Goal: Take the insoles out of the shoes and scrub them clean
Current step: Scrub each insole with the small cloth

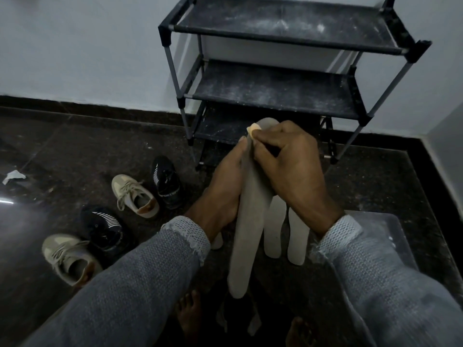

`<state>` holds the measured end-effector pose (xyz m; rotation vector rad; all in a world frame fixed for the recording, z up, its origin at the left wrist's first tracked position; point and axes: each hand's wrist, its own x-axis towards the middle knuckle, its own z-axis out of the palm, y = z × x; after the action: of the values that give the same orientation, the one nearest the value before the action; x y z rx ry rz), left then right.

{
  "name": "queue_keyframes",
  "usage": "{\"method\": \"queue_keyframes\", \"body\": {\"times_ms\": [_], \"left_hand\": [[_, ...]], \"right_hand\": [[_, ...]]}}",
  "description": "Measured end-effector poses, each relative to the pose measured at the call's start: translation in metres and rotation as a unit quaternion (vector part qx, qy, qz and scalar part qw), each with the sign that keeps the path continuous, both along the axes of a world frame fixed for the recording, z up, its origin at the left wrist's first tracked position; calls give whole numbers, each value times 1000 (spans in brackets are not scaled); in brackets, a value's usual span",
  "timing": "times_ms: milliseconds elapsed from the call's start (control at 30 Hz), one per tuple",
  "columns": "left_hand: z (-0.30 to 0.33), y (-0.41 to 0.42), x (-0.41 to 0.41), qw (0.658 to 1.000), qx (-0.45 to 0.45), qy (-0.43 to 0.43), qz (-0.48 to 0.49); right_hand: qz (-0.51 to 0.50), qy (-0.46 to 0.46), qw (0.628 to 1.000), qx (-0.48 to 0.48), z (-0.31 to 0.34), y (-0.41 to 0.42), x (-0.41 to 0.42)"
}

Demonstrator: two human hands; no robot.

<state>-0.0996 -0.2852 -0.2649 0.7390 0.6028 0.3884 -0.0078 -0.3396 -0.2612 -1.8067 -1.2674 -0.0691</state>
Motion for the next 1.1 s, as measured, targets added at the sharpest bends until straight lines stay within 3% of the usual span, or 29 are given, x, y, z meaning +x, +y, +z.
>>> {"method": "queue_keyframes", "body": {"times_ms": [267, 500, 733, 967, 1100], "left_hand": [[0, -4, 0, 999, -4, 38, -36], [-1, 3, -3, 1000, 18, 7, 6], [-2, 0, -1, 998, 51, 33, -20], [1, 3, -4, 998, 47, 25, 14], [1, 2, -1, 996, 66, 63, 5]], "right_hand": [[-79, 20, 997, -3, 1, -5, 29], [49, 8, 999, -9, 3, -2, -3], [-68, 14, 998, 7, 1, -5, 27], [78, 3, 997, -12, 2, -2, -2], [-26, -5, 1000, -7, 0, -3, 20]]}}
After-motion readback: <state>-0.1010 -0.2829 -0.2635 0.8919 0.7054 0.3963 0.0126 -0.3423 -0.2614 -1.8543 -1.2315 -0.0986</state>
